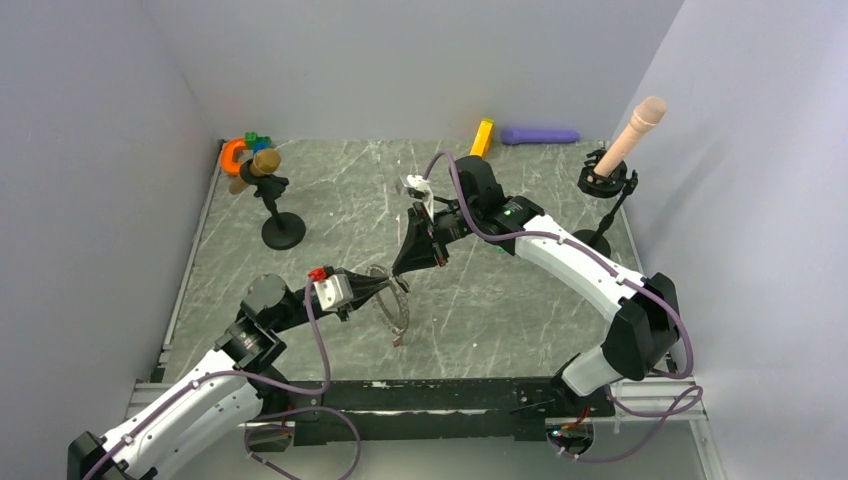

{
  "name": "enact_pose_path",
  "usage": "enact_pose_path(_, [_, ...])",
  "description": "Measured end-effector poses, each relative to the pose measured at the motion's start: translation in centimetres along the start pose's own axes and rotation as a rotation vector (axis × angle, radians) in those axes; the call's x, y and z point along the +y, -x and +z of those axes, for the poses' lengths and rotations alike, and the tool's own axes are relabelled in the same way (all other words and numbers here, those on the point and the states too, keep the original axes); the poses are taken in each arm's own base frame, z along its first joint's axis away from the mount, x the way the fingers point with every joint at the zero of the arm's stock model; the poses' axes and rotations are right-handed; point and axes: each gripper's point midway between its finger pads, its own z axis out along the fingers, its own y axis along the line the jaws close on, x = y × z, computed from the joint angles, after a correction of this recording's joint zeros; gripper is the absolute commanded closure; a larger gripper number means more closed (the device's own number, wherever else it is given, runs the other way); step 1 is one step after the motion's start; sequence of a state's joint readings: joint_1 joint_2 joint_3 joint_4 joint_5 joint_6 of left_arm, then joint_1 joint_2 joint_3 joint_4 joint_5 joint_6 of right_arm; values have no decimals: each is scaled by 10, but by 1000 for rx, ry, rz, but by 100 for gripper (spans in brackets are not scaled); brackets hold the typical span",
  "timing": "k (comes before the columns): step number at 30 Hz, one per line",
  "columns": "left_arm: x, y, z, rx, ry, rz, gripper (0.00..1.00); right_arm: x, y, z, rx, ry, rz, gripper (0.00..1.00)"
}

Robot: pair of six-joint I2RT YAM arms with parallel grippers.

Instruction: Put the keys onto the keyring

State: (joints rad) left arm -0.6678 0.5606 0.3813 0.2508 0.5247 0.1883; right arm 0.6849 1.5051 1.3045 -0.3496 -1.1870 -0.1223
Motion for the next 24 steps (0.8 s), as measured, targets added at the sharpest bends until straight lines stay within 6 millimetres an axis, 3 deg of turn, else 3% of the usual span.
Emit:
enact_pose_path(10, [-2, 2, -5, -3, -4, -5, 81, -1, 0, -1, -1, -3, 1, 100])
enact_pose_path(16, [-1, 14, -12, -35, 16, 17, 80, -1, 0, -1, -1, -3, 2, 100])
enact_pose_path(24, [1, 6, -6, -16, 9, -3, 80, -1, 1, -1, -3, -3, 0, 100])
